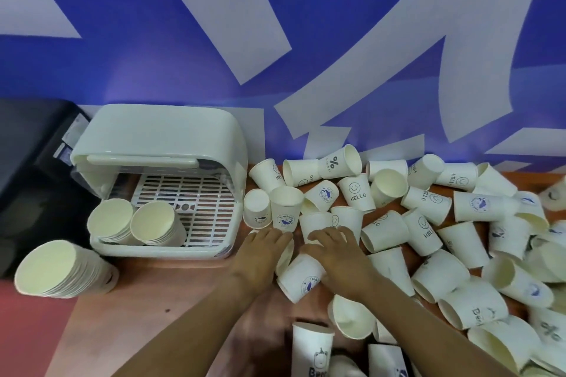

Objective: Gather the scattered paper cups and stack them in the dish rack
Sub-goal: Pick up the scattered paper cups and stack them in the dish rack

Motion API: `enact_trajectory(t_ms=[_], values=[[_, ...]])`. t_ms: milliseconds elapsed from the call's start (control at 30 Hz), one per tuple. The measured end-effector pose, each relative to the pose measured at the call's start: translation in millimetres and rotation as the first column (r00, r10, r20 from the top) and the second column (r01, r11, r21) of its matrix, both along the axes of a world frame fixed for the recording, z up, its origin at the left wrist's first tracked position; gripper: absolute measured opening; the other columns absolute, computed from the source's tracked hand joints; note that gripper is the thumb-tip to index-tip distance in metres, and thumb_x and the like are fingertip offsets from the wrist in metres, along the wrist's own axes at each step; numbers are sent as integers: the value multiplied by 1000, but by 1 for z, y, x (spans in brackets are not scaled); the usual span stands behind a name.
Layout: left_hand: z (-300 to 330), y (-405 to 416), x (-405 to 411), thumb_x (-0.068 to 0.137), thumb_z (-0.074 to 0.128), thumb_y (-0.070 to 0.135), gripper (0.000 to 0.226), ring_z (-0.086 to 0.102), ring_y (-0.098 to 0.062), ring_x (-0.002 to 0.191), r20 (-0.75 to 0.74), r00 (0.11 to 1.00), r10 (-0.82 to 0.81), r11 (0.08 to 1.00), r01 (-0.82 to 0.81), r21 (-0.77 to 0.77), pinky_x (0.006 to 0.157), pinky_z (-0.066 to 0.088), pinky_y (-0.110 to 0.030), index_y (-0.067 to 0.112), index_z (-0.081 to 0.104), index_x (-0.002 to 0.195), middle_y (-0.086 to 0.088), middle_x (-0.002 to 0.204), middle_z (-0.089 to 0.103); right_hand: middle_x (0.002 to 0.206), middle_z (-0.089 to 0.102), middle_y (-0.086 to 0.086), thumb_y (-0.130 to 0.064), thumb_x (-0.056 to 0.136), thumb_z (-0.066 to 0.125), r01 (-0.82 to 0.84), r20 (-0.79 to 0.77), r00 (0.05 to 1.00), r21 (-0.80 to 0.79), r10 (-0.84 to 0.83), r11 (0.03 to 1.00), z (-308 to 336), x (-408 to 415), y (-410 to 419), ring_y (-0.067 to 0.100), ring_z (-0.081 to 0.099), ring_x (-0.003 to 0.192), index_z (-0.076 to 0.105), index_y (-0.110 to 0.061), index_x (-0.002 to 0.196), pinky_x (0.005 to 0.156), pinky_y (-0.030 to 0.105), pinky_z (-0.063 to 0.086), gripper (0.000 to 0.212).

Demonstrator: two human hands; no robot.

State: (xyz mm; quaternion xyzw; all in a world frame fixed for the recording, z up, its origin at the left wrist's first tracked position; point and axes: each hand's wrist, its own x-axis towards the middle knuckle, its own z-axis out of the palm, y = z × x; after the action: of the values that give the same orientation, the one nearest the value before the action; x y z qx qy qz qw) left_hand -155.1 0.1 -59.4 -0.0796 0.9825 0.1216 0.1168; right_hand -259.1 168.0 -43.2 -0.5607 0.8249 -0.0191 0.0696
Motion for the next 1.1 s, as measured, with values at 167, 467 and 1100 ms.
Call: enact_trajectory(t_ms=[167, 467, 1100], values=[[24, 1, 10, 85, 60, 23, 75, 41, -26, 128, 17, 994, 111, 992, -112, 54, 102, 40, -40, 28, 20, 148, 0, 142, 37, 127, 57, -5, -31, 51, 79, -39, 98, 995, 45, 34, 998, 34, -3, 10, 19, 55, 115, 59, -32, 117, 94, 40, 42, 69], [70, -20, 55, 73, 71, 29, 61, 52, -21, 109, -141, 899, 415, 864, -341, 370, 87, 47, -35, 22, 41, 125, 0, 119, 48, 113, 56, -13, -35, 69, 74, 137, 442, 888, 4, -125, 991, 88, 1, 8, 7, 53, 99, 45, -33, 123, 84, 29, 49, 61], [143, -88, 147, 75, 71, 27, 89, 29, -21, 133, -243, 834, 496, 819, -356, 450, 107, 26, -27, 21, 21, 148, -2, 140, 30, 127, 48, -13, -43, 65, 69, 360, 476, 841, -139, -257, 922, 123, 84, -63, 9, 48, 112, 37, -39, 133, 97, 31, 44, 75]])
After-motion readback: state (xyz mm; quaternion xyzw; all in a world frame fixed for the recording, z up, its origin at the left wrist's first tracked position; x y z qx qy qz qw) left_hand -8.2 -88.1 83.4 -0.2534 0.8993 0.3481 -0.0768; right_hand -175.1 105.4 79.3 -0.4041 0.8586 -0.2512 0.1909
